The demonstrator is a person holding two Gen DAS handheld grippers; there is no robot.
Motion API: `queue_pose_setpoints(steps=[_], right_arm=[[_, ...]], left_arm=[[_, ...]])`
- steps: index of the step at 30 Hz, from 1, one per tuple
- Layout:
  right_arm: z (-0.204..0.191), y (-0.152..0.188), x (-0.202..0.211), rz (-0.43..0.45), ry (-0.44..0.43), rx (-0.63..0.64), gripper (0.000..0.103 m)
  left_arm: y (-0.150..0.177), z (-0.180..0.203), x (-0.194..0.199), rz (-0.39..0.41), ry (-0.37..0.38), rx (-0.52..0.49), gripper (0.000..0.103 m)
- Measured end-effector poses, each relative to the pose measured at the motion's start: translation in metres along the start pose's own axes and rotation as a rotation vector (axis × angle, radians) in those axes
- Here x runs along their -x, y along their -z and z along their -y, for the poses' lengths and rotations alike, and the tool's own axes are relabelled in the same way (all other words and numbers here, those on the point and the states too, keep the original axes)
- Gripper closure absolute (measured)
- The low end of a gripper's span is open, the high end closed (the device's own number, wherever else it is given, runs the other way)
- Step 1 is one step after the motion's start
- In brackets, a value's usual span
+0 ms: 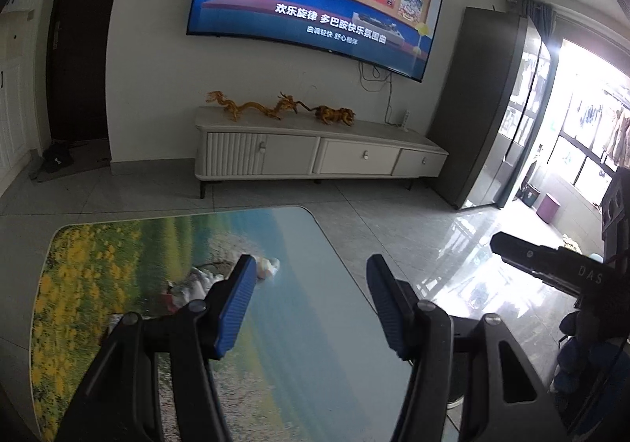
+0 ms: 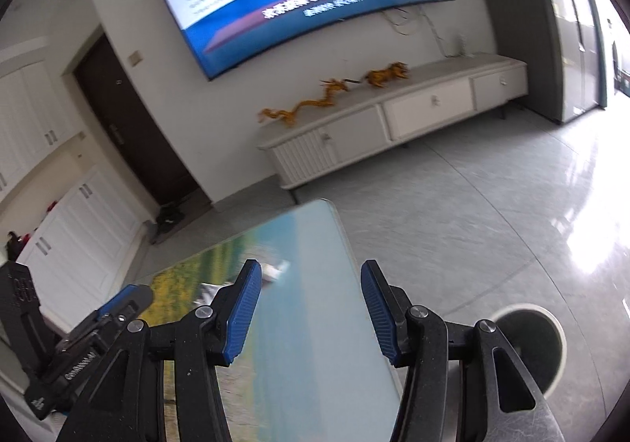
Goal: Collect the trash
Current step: 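Return both tools to the remaining wrappers on the table, then grasp a small silver wrapper with the left tool while the right tool grasps the red carton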
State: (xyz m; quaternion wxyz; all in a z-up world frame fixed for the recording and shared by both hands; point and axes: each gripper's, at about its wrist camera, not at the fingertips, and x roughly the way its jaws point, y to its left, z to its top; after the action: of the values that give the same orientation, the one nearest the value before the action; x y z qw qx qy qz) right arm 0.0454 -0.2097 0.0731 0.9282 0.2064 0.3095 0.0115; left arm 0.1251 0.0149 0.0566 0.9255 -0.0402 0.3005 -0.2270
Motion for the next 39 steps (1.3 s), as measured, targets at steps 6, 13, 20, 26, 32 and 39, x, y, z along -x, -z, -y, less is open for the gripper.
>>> queue_pose_setpoints(steps=[6, 13, 20, 26, 32, 39], right_arm=[[-0.050, -0.027, -0.007, 0.021, -0.094, 0.074, 0.053], [-0.076, -0.021, -0.074, -0.080, -0.136, 0.101, 0.053], [-0.084, 0.020, -0.182, -0.268, -0.157, 0.049, 0.053], [-0.077, 0.042, -0.249, -0.345, -0.153, -0.013, 0.053], [-0.070, 0.058, -0.290, -0.387, -0.131, -0.067, 0.053], [-0.071, 0.067, -0.312, -0.411, -0.128, -0.089, 0.054]], left_arm=[[-0.014, -0.052, 0.019, 0.032, -0.081, 0.065, 0.047], [0.009, -0.115, -0.006, -0.018, -0.186, 0.211, 0.046], [0.057, -0.162, -0.054, -0.109, -0.319, 0.336, 0.040], [0.081, -0.210, -0.087, -0.167, -0.434, 0.423, 0.037], [0.102, -0.233, -0.107, -0.192, -0.472, 0.496, 0.037], [0.112, -0.240, -0.115, -0.205, -0.445, 0.524, 0.037]])
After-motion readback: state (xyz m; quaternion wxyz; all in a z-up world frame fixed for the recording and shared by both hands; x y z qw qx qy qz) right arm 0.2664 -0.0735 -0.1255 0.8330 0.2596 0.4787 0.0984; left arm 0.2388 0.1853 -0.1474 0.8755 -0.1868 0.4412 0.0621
